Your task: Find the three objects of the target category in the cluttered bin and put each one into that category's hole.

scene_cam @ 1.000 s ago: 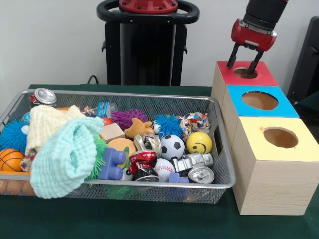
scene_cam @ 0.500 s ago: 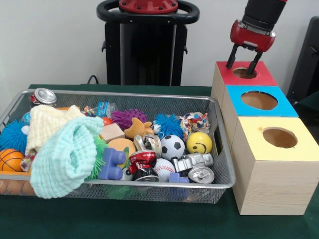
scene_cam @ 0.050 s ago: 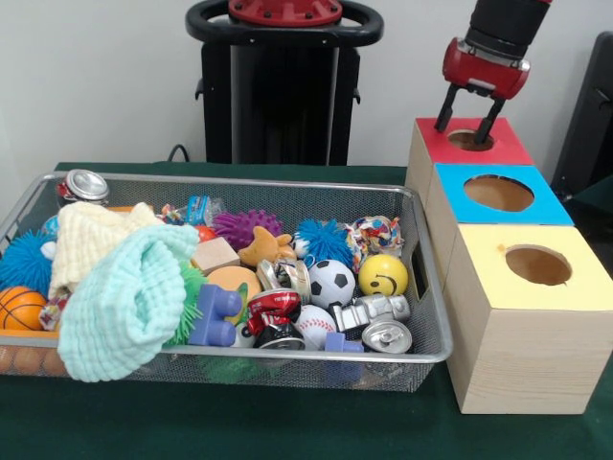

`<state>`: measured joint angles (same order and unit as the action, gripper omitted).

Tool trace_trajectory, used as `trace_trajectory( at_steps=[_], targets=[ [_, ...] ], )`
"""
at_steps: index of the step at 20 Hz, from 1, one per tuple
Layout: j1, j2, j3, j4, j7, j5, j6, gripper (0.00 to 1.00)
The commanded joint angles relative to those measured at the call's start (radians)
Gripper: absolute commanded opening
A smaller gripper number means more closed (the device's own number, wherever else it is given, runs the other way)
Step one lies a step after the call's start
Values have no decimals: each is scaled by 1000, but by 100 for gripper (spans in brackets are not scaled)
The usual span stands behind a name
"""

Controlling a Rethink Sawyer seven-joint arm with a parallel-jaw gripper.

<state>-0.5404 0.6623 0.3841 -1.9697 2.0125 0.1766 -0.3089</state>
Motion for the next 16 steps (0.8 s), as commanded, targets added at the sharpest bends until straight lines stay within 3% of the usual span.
trace_trajectory(
  at_steps=[1, 6, 8, 9, 12, 16],
  targets=[
    [17, 41, -80, -30, 189, 44, -79, 100],
    [32, 55, -69, -5, 164, 30, -125, 100],
    [41, 55, -72, -14, 167, 30, -83, 100],
    [45, 55, -73, -18, 168, 29, -61, 0],
    [61, 46, -83, 4, 132, 11, -93, 0],
    [71, 49, -93, -11, 141, 16, -64, 0]
  ],
)
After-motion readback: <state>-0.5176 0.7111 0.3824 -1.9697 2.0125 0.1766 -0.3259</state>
